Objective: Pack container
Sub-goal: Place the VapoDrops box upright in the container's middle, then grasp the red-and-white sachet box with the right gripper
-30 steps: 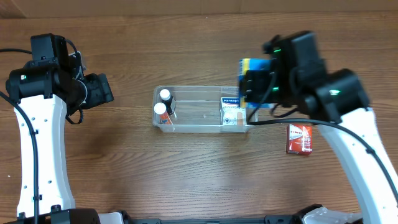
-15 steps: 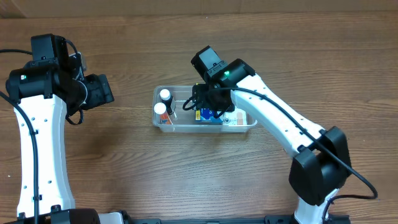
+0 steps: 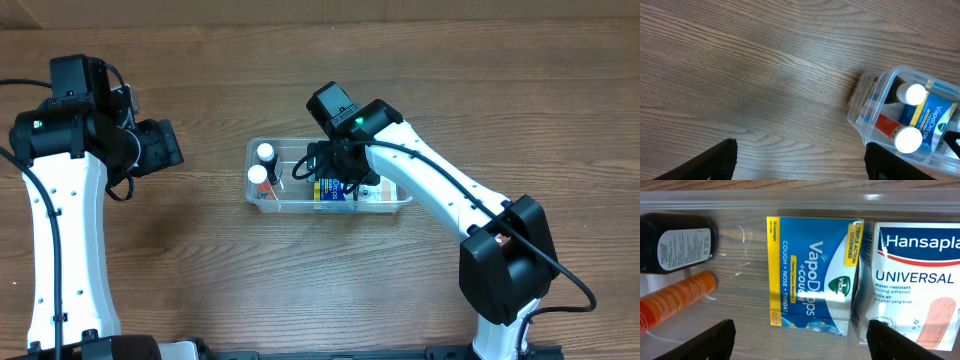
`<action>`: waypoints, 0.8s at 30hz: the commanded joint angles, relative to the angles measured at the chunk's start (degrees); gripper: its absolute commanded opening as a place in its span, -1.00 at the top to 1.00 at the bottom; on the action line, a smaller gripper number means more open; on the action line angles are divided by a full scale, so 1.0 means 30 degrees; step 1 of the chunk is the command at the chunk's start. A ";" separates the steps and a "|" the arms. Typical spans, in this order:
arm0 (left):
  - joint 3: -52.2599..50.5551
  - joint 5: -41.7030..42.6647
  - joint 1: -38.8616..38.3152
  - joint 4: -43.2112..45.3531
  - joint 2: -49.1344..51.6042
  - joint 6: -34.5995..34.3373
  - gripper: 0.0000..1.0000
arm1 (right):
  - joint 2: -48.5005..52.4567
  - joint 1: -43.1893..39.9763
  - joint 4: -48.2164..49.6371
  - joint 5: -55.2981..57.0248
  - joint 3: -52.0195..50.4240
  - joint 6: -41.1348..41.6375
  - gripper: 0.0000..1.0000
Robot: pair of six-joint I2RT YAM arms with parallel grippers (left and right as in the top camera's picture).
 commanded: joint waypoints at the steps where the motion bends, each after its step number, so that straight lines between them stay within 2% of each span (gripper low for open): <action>1: -0.0131 0.0197 0.0080 -0.0015 -0.0124 0.0372 -0.67 | 0.0168 0.0036 0.0058 0.0379 -0.0007 0.0000 -0.68; 4: -0.0131 0.0204 0.0080 -0.0044 -0.0124 0.0372 -0.67 | -0.0940 -0.0299 -0.1071 0.1479 0.1056 0.0007 -0.69; 7: -0.0131 0.0197 0.0080 -0.0044 -0.0124 0.0379 -0.67 | -0.3883 -0.1625 -0.3534 0.4218 0.3228 0.0015 -0.84; 10: -0.0131 0.0197 0.0080 -0.0044 -0.0124 0.0379 -0.67 | -0.7191 -0.6098 -0.5923 0.4488 0.3381 -0.0073 -0.98; 12: -0.0131 0.0197 0.0080 -0.0036 -0.0124 0.0379 -0.67 | -0.7424 -0.9843 -0.8036 0.4328 0.2776 -0.1428 -1.00; 13: -0.0131 0.0197 0.0080 -0.0036 -0.0124 0.0372 -0.67 | -0.7424 -1.0746 -0.8189 0.4051 0.1974 -0.1960 -1.00; 15: -0.0131 0.0197 0.0080 -0.0036 -0.0124 0.0379 -0.67 | -0.7424 -1.2021 -0.7854 0.3453 -0.0408 -0.2776 -1.00; 19: -0.0131 0.0204 0.0080 0.0015 -0.0124 0.0372 -0.67 | -0.7417 -1.3741 -0.4058 0.3104 -0.7053 -0.5581 -1.00; 22: -0.0131 0.0204 0.0080 0.0036 -0.0124 0.0372 -0.67 | -0.7417 -1.4331 -0.1297 0.2164 -1.0346 -0.8655 -1.00; 24: -0.0131 0.0204 0.0080 0.0029 -0.0124 0.0372 -0.67 | -0.7410 -1.4331 0.0313 0.1909 -1.1766 -0.9231 -1.00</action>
